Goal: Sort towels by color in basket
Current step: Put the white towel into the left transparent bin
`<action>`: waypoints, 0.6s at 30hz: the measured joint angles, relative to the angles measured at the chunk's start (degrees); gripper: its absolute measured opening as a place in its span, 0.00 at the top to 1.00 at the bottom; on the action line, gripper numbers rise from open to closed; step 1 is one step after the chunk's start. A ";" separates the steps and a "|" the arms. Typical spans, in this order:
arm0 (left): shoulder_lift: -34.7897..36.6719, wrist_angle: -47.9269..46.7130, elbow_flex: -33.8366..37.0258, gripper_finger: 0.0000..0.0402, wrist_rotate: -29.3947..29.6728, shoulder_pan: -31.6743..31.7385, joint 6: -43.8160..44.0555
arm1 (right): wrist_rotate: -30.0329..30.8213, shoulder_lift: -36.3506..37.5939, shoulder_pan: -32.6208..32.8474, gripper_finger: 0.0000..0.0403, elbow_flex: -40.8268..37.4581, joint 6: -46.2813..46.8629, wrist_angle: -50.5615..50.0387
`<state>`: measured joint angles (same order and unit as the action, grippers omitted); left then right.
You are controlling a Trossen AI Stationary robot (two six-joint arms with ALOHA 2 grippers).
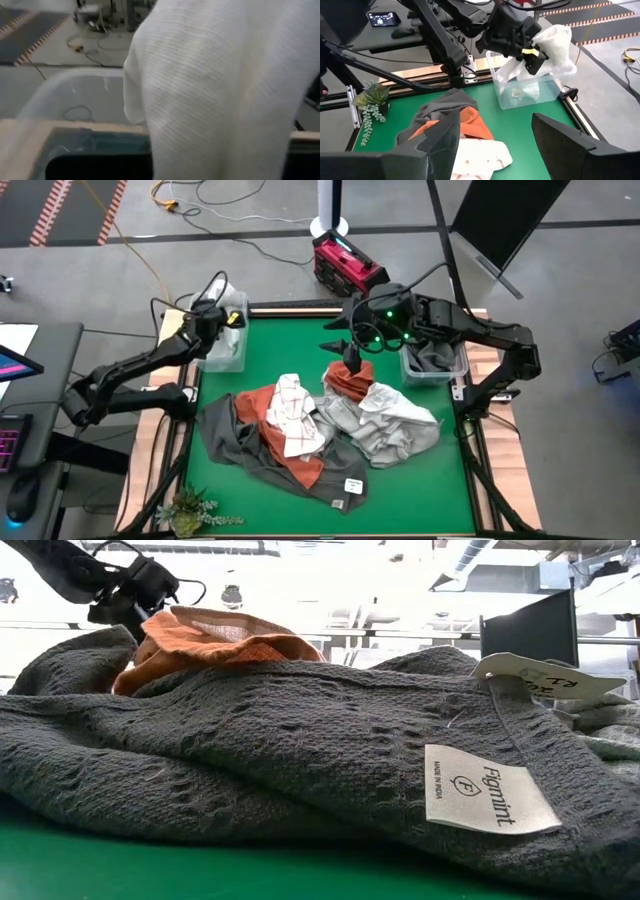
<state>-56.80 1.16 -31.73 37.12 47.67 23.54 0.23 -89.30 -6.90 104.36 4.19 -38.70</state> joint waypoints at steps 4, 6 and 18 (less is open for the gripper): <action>-1.10 -5.53 0.00 0.99 -3.18 1.14 2.57 | 0.00 0.00 0.21 0.32 0.00 0.29 -0.61; -1.66 -7.68 0.00 0.97 -4.64 1.17 2.44 | 0.02 0.00 0.60 0.32 0.00 0.31 -0.94; -2.71 -12.61 -0.42 0.97 -8.81 1.52 -3.56 | 0.02 0.00 1.61 0.32 0.00 0.45 -0.76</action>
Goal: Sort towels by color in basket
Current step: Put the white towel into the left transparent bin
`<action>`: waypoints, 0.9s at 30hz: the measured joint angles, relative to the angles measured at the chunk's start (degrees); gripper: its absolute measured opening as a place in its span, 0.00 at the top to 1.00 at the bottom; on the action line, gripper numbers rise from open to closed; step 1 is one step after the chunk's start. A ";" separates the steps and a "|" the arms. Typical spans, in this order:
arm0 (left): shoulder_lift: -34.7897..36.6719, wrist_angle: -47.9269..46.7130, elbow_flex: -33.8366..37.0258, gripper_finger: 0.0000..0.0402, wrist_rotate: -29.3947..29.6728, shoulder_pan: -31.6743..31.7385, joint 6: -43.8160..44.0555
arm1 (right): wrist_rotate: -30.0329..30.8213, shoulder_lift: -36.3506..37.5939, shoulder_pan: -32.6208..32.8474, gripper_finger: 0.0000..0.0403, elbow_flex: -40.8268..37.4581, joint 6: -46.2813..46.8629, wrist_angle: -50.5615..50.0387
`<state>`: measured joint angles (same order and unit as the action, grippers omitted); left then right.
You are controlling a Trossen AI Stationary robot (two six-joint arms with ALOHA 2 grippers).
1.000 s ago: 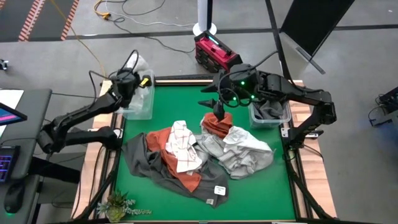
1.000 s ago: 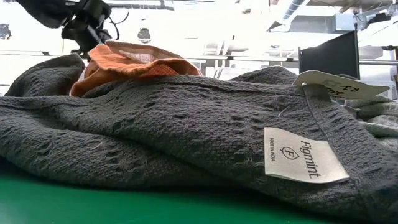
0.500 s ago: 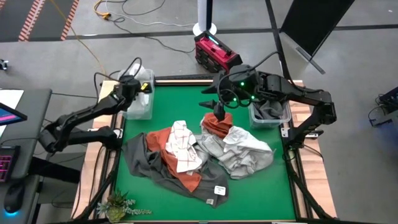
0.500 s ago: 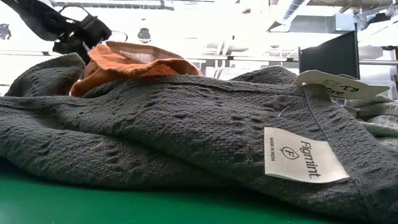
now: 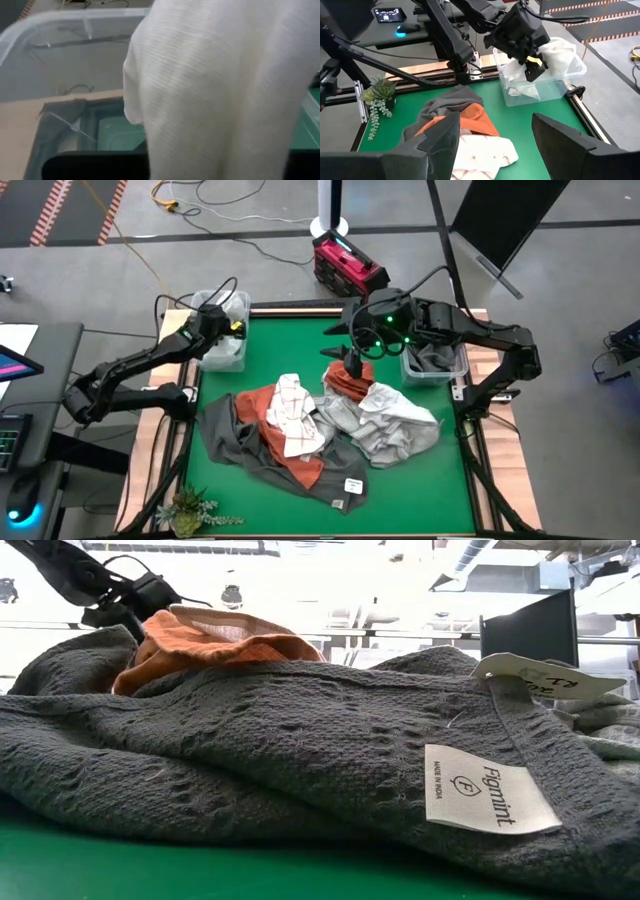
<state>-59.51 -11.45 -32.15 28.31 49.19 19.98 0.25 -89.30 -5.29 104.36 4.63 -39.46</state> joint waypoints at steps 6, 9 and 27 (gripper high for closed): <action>0.69 -7.29 -3.23 0.85 -0.80 0.00 1.01 | 0.00 0.00 0.43 0.32 0.00 0.30 -0.04; 0.63 -9.66 -4.76 0.75 -0.41 0.00 -0.22 | 0.00 0.00 0.66 0.32 0.00 0.06 -0.07; 0.64 -28.61 -17.83 0.26 -4.56 0.00 2.89 | -0.13 0.00 -0.93 0.32 0.00 -3.66 0.02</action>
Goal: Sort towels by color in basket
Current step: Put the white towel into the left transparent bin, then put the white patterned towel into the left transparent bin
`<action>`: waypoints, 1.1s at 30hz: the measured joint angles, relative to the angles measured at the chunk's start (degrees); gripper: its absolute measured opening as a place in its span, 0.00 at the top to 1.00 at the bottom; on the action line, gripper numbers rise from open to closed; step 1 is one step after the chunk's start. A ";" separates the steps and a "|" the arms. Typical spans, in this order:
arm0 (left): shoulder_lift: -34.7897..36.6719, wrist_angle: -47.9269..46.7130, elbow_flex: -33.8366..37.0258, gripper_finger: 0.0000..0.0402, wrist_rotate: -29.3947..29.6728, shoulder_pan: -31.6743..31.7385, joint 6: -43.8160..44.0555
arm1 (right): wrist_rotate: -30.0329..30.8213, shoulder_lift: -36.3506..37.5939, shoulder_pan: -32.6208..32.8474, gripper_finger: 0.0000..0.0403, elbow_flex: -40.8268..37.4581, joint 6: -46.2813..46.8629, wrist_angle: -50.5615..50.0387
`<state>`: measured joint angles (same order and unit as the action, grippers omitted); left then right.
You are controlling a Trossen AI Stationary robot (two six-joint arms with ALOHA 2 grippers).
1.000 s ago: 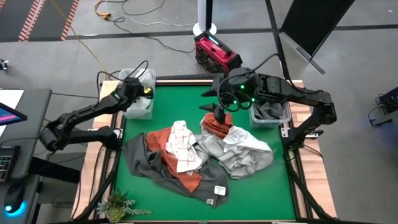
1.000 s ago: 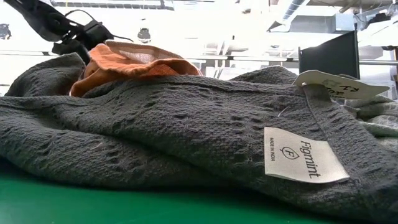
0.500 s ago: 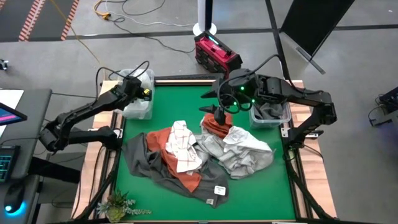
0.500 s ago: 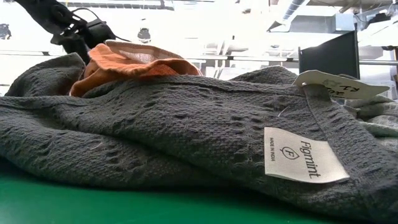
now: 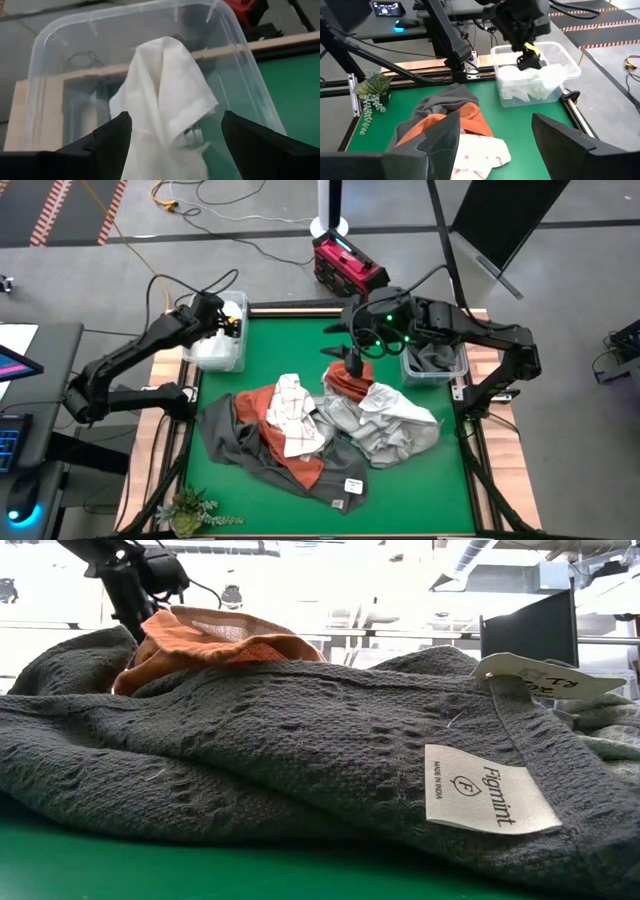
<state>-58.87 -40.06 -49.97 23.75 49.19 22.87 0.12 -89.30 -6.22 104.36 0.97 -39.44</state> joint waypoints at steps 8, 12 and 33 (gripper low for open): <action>0.88 -1.20 -5.37 0.26 0.33 -0.15 -2.97 | -0.17 0.00 -1.44 0.32 0.00 -1.05 1.73; 0.38 3.72 -5.27 0.26 -6.32 0.88 -8.80 | -0.20 0.00 -2.01 0.32 0.00 -1.34 1.75; -1.50 9.86 -8.79 0.38 -44.00 -24.90 -9.41 | -0.23 0.07 -11.03 0.32 -0.02 -4.15 -10.41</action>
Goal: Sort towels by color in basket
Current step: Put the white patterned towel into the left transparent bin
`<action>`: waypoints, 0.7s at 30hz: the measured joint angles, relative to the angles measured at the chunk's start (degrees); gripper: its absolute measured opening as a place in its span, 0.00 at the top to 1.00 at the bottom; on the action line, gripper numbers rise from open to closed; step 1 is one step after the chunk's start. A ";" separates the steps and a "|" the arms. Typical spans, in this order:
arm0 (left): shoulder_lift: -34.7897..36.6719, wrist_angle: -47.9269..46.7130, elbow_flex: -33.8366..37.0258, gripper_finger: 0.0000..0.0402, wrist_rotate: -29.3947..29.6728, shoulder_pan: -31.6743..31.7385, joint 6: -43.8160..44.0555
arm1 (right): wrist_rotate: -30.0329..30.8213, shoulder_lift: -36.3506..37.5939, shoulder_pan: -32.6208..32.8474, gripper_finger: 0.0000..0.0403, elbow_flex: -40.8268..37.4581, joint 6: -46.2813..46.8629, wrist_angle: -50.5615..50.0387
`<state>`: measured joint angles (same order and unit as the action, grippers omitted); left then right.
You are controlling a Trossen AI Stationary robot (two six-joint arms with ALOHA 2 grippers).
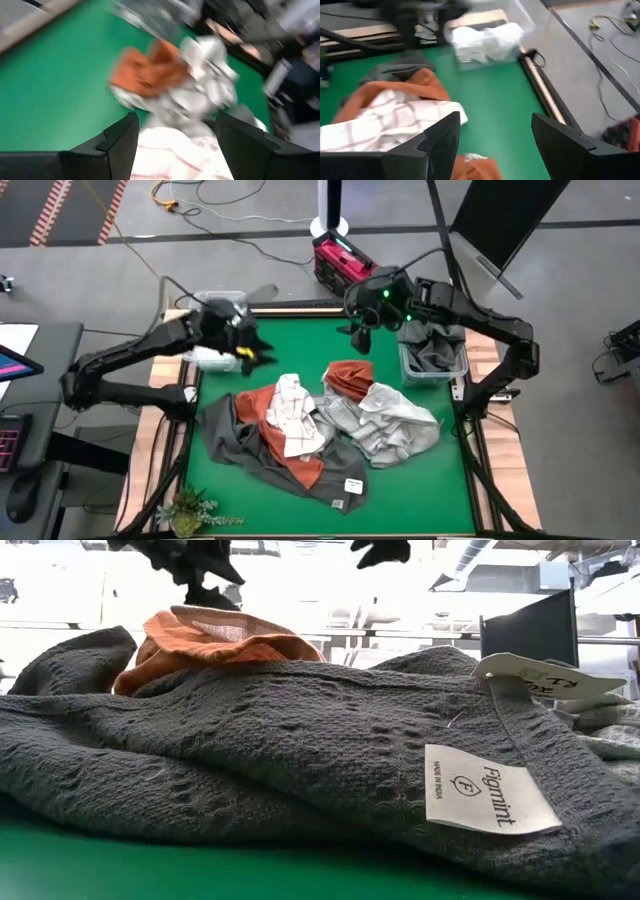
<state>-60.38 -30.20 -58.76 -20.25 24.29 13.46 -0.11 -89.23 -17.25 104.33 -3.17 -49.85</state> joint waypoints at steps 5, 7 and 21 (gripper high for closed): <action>-5.43 0.72 0.00 0.39 5.57 -11.36 1.07 | 0.03 1.67 -3.35 0.32 -0.02 -0.33 0.65; -8.66 0.75 0.00 0.39 9.78 -13.45 1.40 | 0.01 2.48 -3.79 0.32 -0.02 -0.34 1.19; -32.27 0.10 0.13 0.39 6.84 -15.61 -3.31 | -0.01 4.66 1.52 0.32 -0.02 -0.33 2.03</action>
<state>-92.64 -30.09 -58.63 -13.40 8.68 10.15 -0.12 -84.58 -15.72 104.31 -3.51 -47.82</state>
